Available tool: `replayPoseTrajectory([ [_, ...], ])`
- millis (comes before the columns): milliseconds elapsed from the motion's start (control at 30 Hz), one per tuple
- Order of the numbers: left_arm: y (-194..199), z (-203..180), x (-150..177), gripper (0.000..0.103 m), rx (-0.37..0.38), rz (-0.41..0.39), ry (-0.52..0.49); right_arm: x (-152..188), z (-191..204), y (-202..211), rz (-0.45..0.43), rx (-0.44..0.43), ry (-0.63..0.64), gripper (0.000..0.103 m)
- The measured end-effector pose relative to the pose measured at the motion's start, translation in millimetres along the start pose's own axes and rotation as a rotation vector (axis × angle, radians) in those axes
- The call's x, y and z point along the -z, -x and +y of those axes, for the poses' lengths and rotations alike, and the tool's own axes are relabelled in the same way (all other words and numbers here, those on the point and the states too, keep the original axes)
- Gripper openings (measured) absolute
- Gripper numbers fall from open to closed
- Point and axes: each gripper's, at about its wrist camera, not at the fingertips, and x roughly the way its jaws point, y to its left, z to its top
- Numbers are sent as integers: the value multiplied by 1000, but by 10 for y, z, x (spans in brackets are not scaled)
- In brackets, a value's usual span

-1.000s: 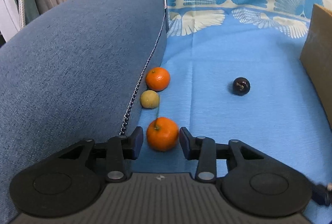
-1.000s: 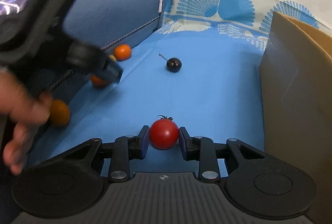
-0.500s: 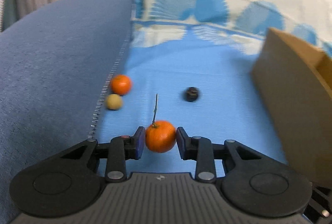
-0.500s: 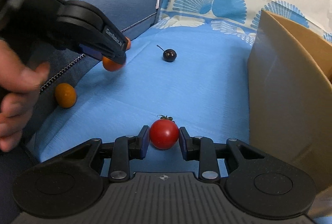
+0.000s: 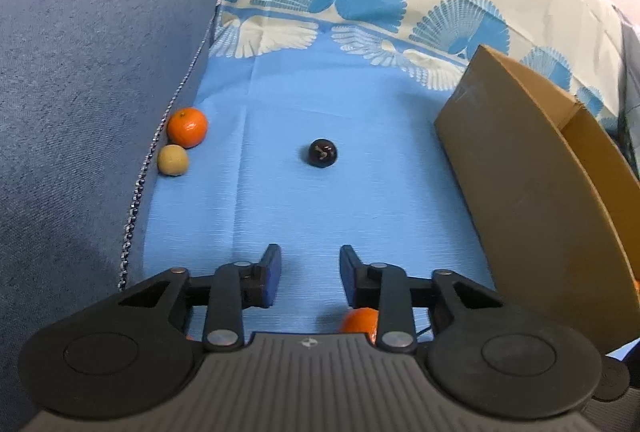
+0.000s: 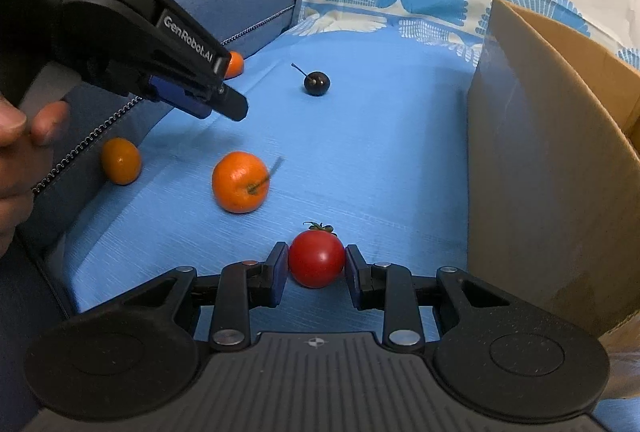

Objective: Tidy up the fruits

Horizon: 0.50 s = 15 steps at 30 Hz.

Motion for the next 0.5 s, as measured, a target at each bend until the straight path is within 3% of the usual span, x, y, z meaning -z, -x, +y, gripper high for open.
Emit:
replayPoseTrajectory([
  [100,16,-9,6,37,68,6,-9,-7,-10,-12,0,-6,0,32],
  [200,50,-58,17,44,143,5,-33,-12,-16,-21,0,-7,-12,32],
  [500,-48,-329,77,44,158,57,-164,-9,-9,-40,6,-5,-15,32],
])
